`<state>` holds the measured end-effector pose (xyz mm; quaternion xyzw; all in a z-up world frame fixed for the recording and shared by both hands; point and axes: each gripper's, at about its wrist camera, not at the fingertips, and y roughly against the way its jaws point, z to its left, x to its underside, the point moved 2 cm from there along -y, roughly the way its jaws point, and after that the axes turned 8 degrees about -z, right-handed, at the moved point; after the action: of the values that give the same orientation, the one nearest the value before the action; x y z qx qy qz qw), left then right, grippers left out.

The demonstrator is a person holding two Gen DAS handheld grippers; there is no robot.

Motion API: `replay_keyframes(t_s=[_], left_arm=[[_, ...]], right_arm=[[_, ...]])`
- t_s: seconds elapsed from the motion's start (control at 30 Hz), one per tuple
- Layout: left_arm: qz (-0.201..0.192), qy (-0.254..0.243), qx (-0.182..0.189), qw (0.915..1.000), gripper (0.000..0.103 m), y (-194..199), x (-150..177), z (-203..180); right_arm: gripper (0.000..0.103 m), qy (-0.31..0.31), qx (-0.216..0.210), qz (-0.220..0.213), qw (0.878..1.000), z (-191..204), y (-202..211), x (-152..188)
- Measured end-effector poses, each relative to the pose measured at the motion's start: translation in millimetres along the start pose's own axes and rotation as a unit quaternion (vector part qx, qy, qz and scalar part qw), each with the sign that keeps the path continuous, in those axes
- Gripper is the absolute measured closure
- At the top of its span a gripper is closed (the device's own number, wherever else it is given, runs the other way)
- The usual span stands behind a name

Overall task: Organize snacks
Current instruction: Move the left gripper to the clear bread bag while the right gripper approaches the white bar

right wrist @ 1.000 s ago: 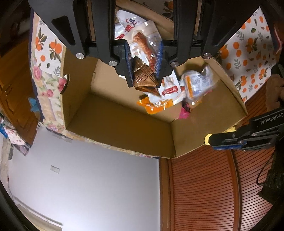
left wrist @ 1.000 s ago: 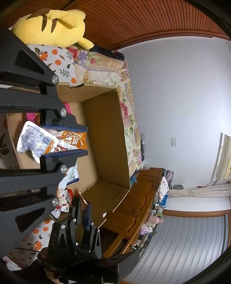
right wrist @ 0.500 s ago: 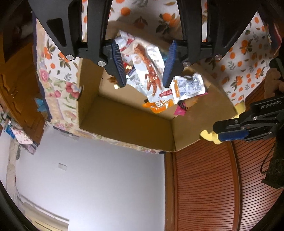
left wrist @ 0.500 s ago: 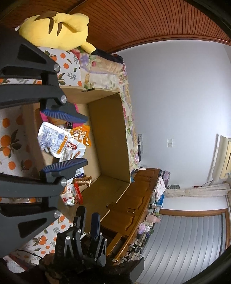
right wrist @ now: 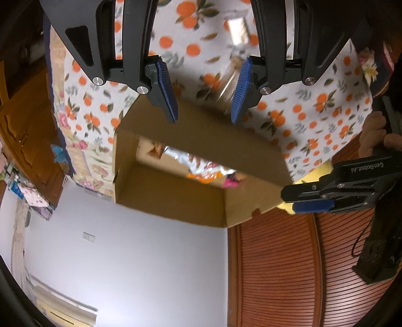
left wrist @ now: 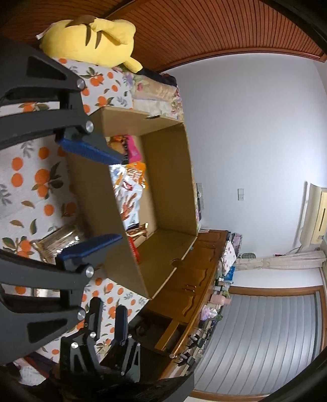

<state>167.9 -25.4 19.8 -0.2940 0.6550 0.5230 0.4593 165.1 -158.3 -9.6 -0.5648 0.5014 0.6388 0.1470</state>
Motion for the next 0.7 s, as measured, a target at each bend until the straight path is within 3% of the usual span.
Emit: replay_keyframes(t_s=[0.07,0.27,0.7], left_arm=[[0.004,0.002,-0.001,1.0,0.033,0.5,6.8,-2.8],[0.033,0.01,0.018,0.9992,0.03,-6.3,30.9,-16.7],[0.071,0.006,0.015,0.9973,0.03,-24.9,69.0,-36.6]], right_arm=[[0.058,-0.003,-0.002,0.006,1.0,3.8,2.9,10.5],[0.058,-0.012,-0.009,0.03,0.999,8.9,4.5,39.1],[0.058,-0.024,-0.025,0.077,0.996,15.3,-10.0,83.4]])
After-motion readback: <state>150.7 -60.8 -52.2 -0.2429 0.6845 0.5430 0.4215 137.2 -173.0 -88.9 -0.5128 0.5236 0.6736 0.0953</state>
